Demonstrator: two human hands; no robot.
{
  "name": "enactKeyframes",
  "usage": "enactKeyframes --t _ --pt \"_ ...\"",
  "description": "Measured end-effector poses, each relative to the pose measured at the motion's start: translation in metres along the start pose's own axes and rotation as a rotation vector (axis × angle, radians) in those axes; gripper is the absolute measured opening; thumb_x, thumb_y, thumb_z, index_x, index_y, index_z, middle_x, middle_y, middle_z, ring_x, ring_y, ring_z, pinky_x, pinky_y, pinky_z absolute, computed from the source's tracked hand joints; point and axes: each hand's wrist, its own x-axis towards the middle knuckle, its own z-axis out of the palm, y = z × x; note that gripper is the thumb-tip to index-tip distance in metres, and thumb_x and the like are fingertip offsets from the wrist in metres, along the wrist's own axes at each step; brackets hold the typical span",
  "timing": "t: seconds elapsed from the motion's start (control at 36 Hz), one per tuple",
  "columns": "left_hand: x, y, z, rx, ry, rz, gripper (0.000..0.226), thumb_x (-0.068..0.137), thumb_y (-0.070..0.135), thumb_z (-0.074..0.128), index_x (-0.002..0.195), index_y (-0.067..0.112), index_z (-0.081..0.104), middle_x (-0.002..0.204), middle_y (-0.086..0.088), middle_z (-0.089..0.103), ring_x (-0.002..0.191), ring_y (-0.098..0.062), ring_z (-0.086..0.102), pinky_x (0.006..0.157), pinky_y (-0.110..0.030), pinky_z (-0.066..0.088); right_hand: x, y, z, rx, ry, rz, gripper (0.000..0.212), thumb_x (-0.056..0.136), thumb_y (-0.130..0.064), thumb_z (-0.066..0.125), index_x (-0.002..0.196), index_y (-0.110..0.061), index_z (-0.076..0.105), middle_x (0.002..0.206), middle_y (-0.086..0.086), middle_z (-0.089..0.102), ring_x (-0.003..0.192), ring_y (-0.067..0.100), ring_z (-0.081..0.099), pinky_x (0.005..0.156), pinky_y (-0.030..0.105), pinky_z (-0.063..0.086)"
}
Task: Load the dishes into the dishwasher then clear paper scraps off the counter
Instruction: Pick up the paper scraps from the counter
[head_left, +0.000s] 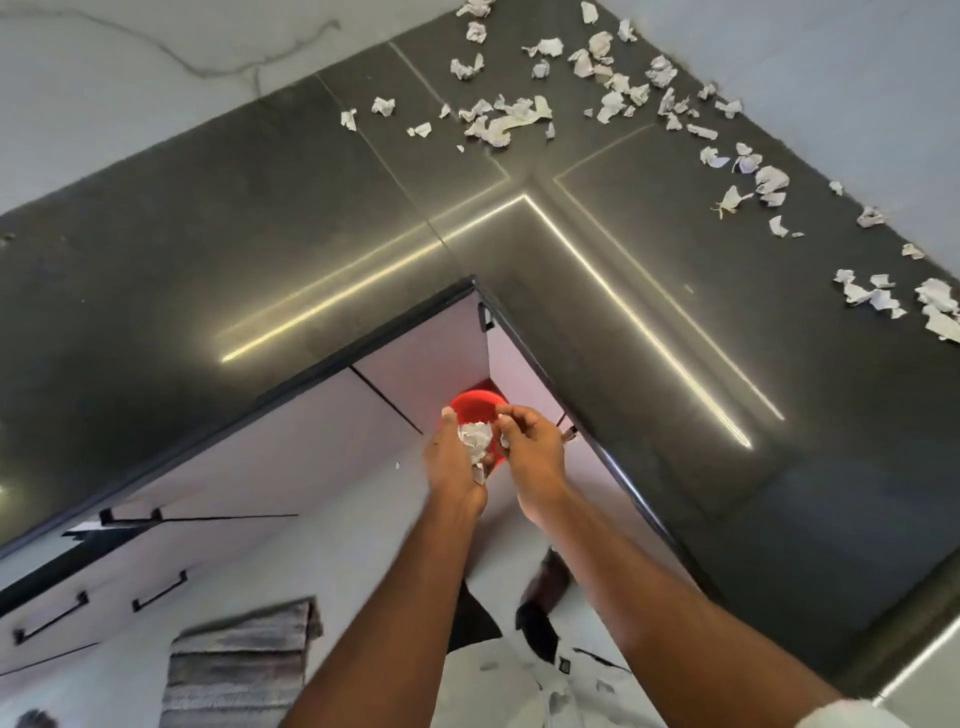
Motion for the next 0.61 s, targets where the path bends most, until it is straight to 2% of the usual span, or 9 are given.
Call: enactKeyframes --t 0.06,0.11,0.19,0.25,0.31,0.36,0.44,0.53,0.61 --pt "0.014 -0.005 0.001 0.022 0.017 0.002 0.045 0.099 0.051 0.053 0.123 0.013 0.063 0.112 -0.012 0.073 0.095 -0.025 0.073 0.068 -0.035 0.062 0.008 0.008 0.010 0.043 0.040 0.028 0.021 0.097 -0.001 0.057 0.095 -0.016 0.072 0.100 0.011 0.073 0.088 0.019 0.068 0.078 0.031 0.059" --pt "0.028 -0.012 0.003 0.031 0.044 0.014 0.040 0.102 0.045 0.052 0.119 0.011 0.065 0.107 -0.011 0.073 0.091 -0.026 0.074 0.074 -0.038 0.062 0.017 0.020 0.019 0.076 0.077 0.066 0.019 0.098 -0.002 0.057 0.096 -0.013 0.072 0.106 0.015 0.071 0.089 0.020 0.070 0.076 0.030 0.060" --pt "0.050 -0.024 0.010 0.071 0.051 0.042 0.038 0.103 0.040 0.052 0.109 0.006 0.068 0.094 -0.013 0.074 0.077 -0.023 0.073 0.063 -0.030 0.059 0.034 0.041 0.029 0.107 0.113 0.122 0.015 0.097 -0.004 0.058 0.093 -0.012 0.071 0.103 0.018 0.073 0.090 0.027 0.073 0.083 0.041 0.061" --pt "0.068 -0.033 0.014 0.124 0.059 0.084 0.034 0.103 0.039 0.052 0.096 0.011 0.070 0.086 -0.009 0.073 0.076 -0.021 0.072 0.062 -0.026 0.054 0.047 0.053 0.033 0.100 0.149 0.159 0.012 0.094 -0.007 0.062 0.091 -0.012 0.072 0.095 0.016 0.075 0.089 0.031 0.074 0.085 0.046 0.061" --pt "0.083 -0.039 0.018 0.136 0.059 0.117 0.031 0.103 0.037 0.054 0.092 0.014 0.071 0.082 -0.005 0.072 0.073 -0.017 0.071 0.061 -0.024 0.053 0.060 0.062 0.036 0.120 0.176 0.176 0.012 0.091 -0.008 0.064 0.086 -0.011 0.075 0.087 0.014 0.076 0.085 0.030 0.074 0.082 0.044 0.061" --pt "0.101 -0.044 0.022 0.092 0.045 0.094 0.029 0.102 0.033 0.056 0.100 0.009 0.071 0.082 -0.007 0.073 0.069 -0.017 0.071 0.060 -0.025 0.054 0.074 0.067 0.038 0.163 0.180 0.189 0.015 0.092 -0.008 0.063 0.084 -0.008 0.075 0.082 0.013 0.075 0.076 0.026 0.072 0.075 0.038 0.061" --pt "0.132 -0.047 0.023 0.004 0.039 0.037 0.025 0.102 0.025 0.057 0.100 0.003 0.069 0.079 -0.010 0.071 0.058 -0.013 0.068 0.053 -0.023 0.053 0.099 0.083 0.043 0.223 0.204 0.231 0.012 0.093 -0.007 0.063 0.090 -0.003 0.074 0.081 0.012 0.075 0.070 0.021 0.070 0.067 0.031 0.059" --pt "0.159 -0.049 0.025 0.003 0.060 0.000 0.020 0.100 0.021 0.058 0.094 0.007 0.071 0.073 -0.006 0.072 0.055 -0.012 0.068 0.051 -0.021 0.051 0.126 0.106 0.051 0.277 0.263 0.267 0.015 0.091 -0.002 0.063 0.082 -0.010 0.073 0.071 0.002 0.075 0.064 0.017 0.070 0.059 0.025 0.055" --pt "0.184 -0.053 0.023 -0.062 0.057 -0.051 0.018 0.098 0.020 0.061 0.092 0.006 0.071 0.071 -0.006 0.073 0.054 -0.015 0.069 0.053 -0.023 0.054 0.150 0.122 0.061 0.340 0.328 0.321 0.015 0.090 -0.001 0.063 0.080 -0.008 0.072 0.070 0.005 0.074 0.064 0.021 0.069 0.061 0.027 0.057"
